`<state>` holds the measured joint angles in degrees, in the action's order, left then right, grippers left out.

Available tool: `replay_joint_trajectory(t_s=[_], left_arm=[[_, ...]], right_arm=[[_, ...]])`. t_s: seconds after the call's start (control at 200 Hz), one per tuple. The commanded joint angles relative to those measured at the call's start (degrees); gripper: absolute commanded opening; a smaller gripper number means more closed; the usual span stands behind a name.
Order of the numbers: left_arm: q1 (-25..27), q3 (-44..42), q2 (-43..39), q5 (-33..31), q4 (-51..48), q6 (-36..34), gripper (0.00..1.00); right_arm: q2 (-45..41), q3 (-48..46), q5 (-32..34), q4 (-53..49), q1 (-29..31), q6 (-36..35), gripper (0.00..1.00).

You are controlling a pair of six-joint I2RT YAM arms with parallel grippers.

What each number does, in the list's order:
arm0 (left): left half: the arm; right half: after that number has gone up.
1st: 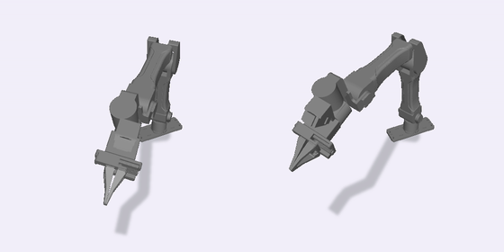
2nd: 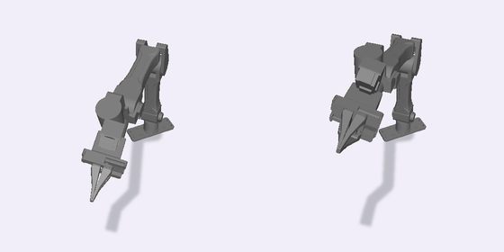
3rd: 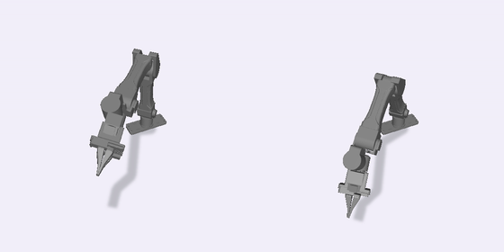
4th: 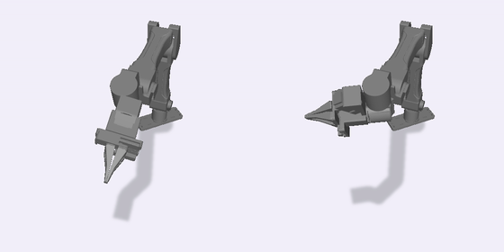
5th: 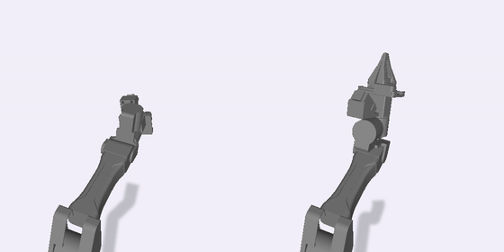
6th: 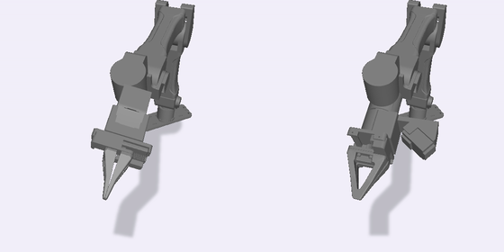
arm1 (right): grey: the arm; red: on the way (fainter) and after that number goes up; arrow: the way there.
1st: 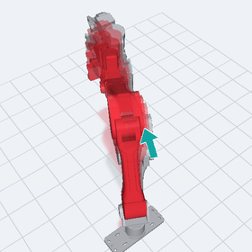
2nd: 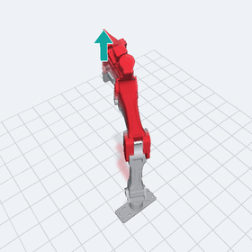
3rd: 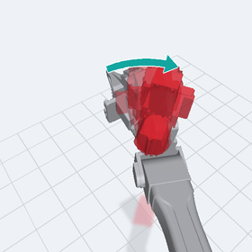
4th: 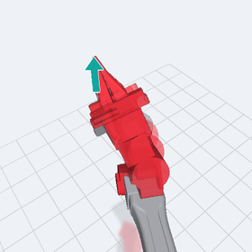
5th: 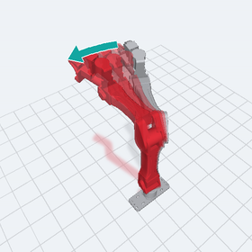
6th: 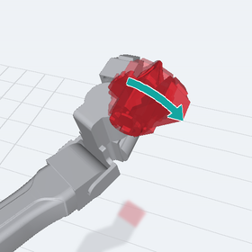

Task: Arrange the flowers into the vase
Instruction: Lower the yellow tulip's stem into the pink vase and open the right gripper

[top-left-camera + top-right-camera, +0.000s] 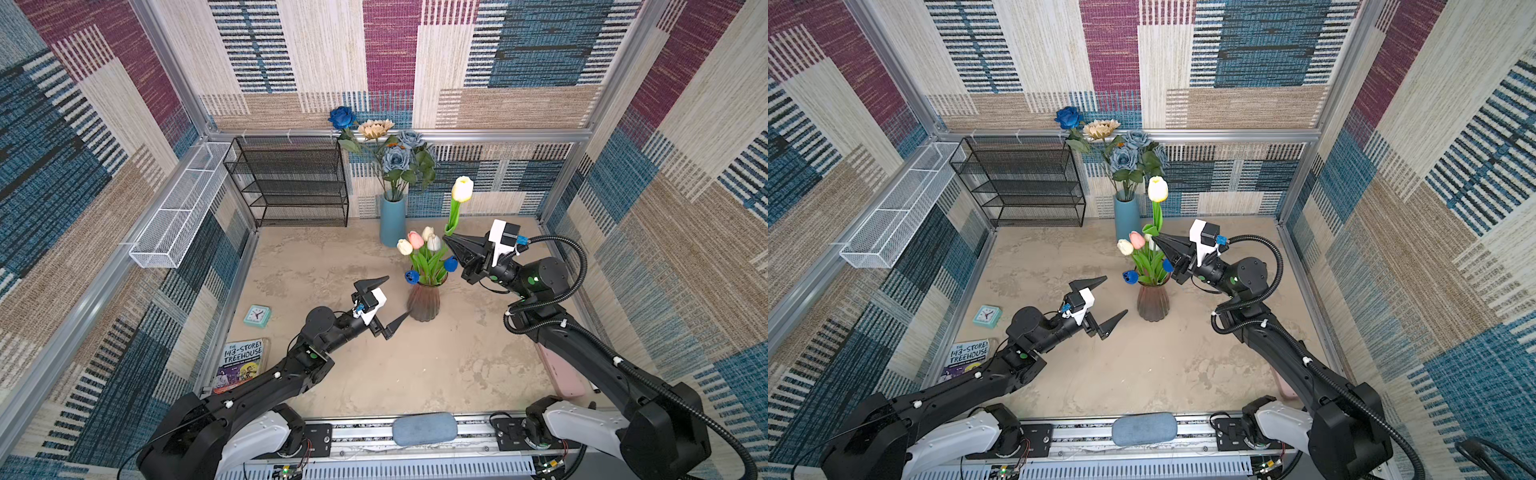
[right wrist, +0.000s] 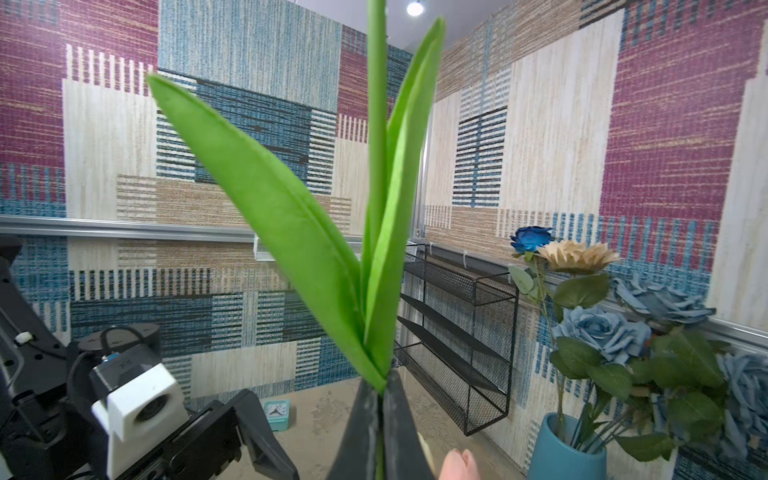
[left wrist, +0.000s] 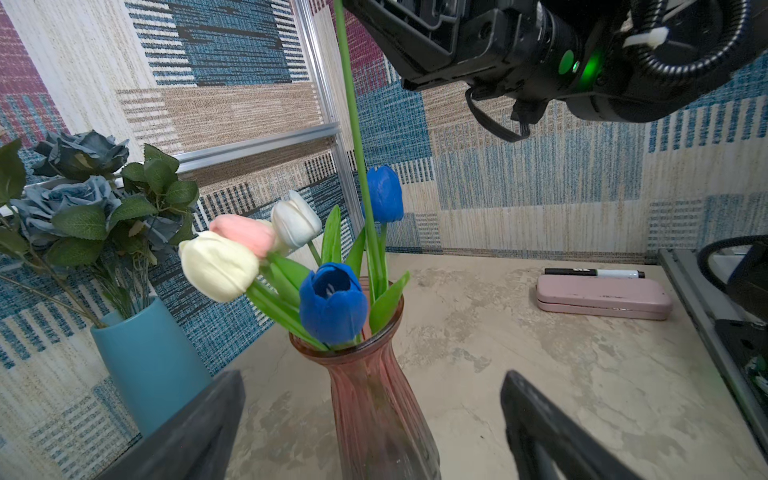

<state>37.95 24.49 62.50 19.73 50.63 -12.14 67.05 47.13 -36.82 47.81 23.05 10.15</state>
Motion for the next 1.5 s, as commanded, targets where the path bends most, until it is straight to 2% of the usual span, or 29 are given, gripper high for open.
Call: replay_joint_trajectory(t_s=[0.0, 0.135, 0.401, 1.017, 1.097, 1.217, 1.277, 1.382, 1.442, 1.497], left_arm=[[-0.1, -0.3, 0.1, 0.2, 2.4, 1.0, 0.99], [-0.1, -0.6, 0.3, -0.1, 2.6, 0.9, 0.99], [-0.1, -1.0, 0.1, -0.2, 2.6, 0.8, 0.99], [-0.1, -2.1, -0.6, -0.9, 2.6, 0.6, 0.99], [-0.1, -2.2, -0.8, -1.0, 2.6, 0.6, 0.99], [-0.1, -2.0, -0.9, -1.0, 2.5, 0.5, 0.99], [-0.1, -1.9, -0.8, -0.9, 2.5, 0.5, 0.99], [-0.1, -1.6, -0.4, -0.7, 2.8, 0.6, 0.99], [-0.1, -1.6, -0.4, -0.6, 2.9, 0.6, 0.99], [-0.1, -1.6, -0.6, -0.6, 3.0, 0.6, 0.99]], right_arm=[[0.3, -0.8, 5.8, 2.8, 1.0, -1.5, 0.00], [1.5, -1.4, 8.7, 2.0, 2.3, -4.1, 0.00], [4.9, -1.6, 10.0, 0.8, 3.6, -6.6, 0.00], [6.2, -2.5, 11.1, -8.3, 4.0, -7.9, 0.00], [5.7, -2.6, 11.8, -9.2, 4.0, -8.5, 0.09], [4.8, -2.6, 12.1, -10.0, 4.1, -9.3, 0.11], [4.6, -2.3, 12.6, -10.6, 4.0, -9.3, 0.22], [3.9, -2.0, 13.5, -10.9, 4.0, -9.6, 0.34], [3.3, -1.6, 13.7, -11.2, 4.0, -10.1, 0.34], [2.7, -1.8, 13.5, -10.8, 4.0, -10.8, 0.24]])
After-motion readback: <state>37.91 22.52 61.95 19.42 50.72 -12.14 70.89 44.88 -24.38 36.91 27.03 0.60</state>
